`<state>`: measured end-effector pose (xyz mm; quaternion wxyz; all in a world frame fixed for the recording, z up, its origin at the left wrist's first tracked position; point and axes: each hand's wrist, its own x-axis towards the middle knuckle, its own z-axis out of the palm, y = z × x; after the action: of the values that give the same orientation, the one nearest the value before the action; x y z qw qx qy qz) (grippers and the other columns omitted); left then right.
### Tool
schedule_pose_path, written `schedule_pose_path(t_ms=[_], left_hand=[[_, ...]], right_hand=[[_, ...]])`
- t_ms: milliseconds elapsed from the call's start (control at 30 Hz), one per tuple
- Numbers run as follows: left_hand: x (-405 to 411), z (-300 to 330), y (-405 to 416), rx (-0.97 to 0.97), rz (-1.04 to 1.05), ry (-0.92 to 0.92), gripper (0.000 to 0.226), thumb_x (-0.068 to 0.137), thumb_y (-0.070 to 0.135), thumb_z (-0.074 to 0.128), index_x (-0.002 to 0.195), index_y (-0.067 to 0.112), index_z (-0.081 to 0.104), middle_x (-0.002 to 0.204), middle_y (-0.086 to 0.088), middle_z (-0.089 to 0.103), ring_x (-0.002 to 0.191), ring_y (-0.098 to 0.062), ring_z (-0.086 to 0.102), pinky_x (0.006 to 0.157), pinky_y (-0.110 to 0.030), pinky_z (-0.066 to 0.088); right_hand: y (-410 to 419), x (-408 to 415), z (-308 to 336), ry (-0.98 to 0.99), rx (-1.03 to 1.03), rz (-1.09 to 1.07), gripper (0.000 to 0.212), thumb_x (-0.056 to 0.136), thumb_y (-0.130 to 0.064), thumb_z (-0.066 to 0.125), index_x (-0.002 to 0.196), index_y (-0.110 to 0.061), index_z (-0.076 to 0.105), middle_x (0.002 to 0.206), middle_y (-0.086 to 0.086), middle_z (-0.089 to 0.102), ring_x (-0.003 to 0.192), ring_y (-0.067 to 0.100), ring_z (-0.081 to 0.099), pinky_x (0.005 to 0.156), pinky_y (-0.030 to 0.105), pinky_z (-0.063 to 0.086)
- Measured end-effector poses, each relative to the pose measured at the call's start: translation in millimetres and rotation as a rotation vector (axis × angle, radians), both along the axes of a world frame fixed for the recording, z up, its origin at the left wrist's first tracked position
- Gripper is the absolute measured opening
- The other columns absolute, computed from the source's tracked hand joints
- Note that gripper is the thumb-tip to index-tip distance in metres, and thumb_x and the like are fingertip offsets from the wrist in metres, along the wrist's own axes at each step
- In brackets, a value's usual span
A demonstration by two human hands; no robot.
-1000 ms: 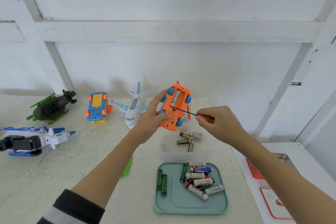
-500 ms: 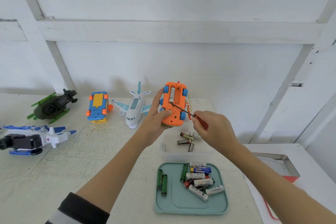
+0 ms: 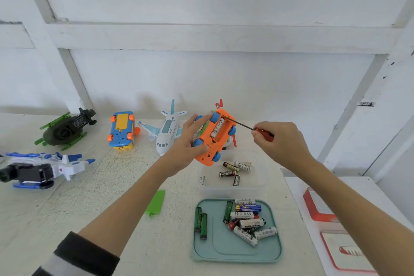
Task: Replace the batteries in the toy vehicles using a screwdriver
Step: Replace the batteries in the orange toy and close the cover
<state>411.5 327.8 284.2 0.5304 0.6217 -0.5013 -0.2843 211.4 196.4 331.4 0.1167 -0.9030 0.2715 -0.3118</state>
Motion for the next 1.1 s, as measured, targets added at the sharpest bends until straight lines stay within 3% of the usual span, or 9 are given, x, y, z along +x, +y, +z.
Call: schedule_pose_path(t_ms=[100, 167, 233, 400, 500, 800, 967, 1100], left_hand=[[1, 4, 2, 0.032, 0.001, -0.087, 0.080, 0.089, -0.004, 0.055, 0.127, 0.063, 0.035, 0.151, 0.016, 0.009, 0.135, -0.004, 0.036, 0.085, -0.015, 0.050], [2, 6, 2, 0.053, -0.006, -0.135, 0.079, 0.090, -0.007, 0.052, 0.130, 0.058, 0.033, 0.154, 0.013, 0.007, 0.120, 0.021, 0.032, 0.079, -0.009, 0.049], [3, 7, 1, 0.066, -0.024, -0.172, 0.078, 0.090, -0.007, 0.051, 0.132, 0.057, 0.033, 0.153, 0.015, 0.006, 0.115, 0.027, 0.027, 0.078, -0.007, 0.047], [5, 11, -1, 0.104, -0.060, -0.280, 0.080, 0.090, -0.004, 0.052, 0.130, 0.062, 0.031, 0.155, 0.015, 0.001, 0.129, -0.007, 0.029, 0.082, -0.016, 0.047], [6, 12, -2, 0.145, -0.097, -0.368, 0.079, 0.088, -0.005, 0.053, 0.134, 0.056, 0.033, 0.156, 0.015, -0.001, 0.126, -0.005, 0.026, 0.082, -0.013, 0.044], [6, 7, -13, 0.205, -0.133, -0.529, 0.084, 0.085, 0.003, 0.055, 0.126, 0.072, 0.031, 0.154, 0.026, -0.006, 0.139, -0.025, 0.028, 0.096, -0.038, 0.045], [4, 6, -15, 0.198, -0.124, -0.418, 0.080, 0.087, -0.002, 0.053, 0.132, 0.061, 0.033, 0.157, 0.015, -0.003, 0.133, -0.019, 0.033, 0.083, -0.021, 0.046], [0, 7, -16, 0.193, -0.130, -0.305, 0.078, 0.091, -0.001, 0.053, 0.128, 0.063, 0.031, 0.157, 0.012, 0.001, 0.136, -0.023, 0.032, 0.091, -0.031, 0.049]], right_hand=[[-2, -2, 1, 0.026, 0.011, 0.000, 0.014, 0.085, -0.021, 0.058, 0.077, -0.014, 0.068, 0.064, 0.003, 0.064, 0.065, 0.023, 0.056, 0.060, 0.032, 0.045], [-3, -2, 1, 0.049, 0.010, -0.004, 0.015, 0.085, -0.022, 0.057, 0.077, -0.015, 0.068, 0.064, 0.002, 0.064, 0.065, 0.023, 0.056, 0.061, 0.033, 0.046], [-5, -3, 0, 0.067, 0.011, -0.016, 0.016, 0.085, -0.023, 0.057, 0.077, -0.015, 0.068, 0.063, 0.002, 0.063, 0.066, 0.022, 0.056, 0.060, 0.032, 0.045], [-9, -8, 2, 0.098, 0.022, 0.006, 0.016, 0.084, -0.022, 0.057, 0.076, -0.015, 0.069, 0.062, 0.001, 0.064, 0.064, 0.019, 0.056, 0.061, 0.030, 0.046], [-15, -12, 5, 0.152, 0.050, 0.030, 0.015, 0.083, -0.019, 0.058, 0.075, -0.014, 0.070, 0.060, 0.003, 0.063, 0.063, 0.022, 0.055, 0.061, 0.030, 0.046], [-28, -20, 3, 0.241, 0.086, 0.023, 0.014, 0.080, -0.018, 0.061, 0.071, -0.012, 0.070, 0.058, 0.005, 0.061, 0.057, 0.020, 0.050, 0.059, 0.029, 0.043], [-25, -20, -2, 0.154, 0.094, 0.015, 0.016, 0.081, -0.018, 0.058, 0.071, -0.014, 0.069, 0.058, 0.003, 0.062, 0.059, 0.021, 0.054, 0.057, 0.030, 0.045], [-24, -14, -4, 0.162, 0.056, 0.004, 0.018, 0.083, -0.019, 0.056, 0.069, -0.009, 0.064, 0.055, 0.007, 0.055, 0.053, 0.019, 0.043, 0.052, 0.027, 0.035]])
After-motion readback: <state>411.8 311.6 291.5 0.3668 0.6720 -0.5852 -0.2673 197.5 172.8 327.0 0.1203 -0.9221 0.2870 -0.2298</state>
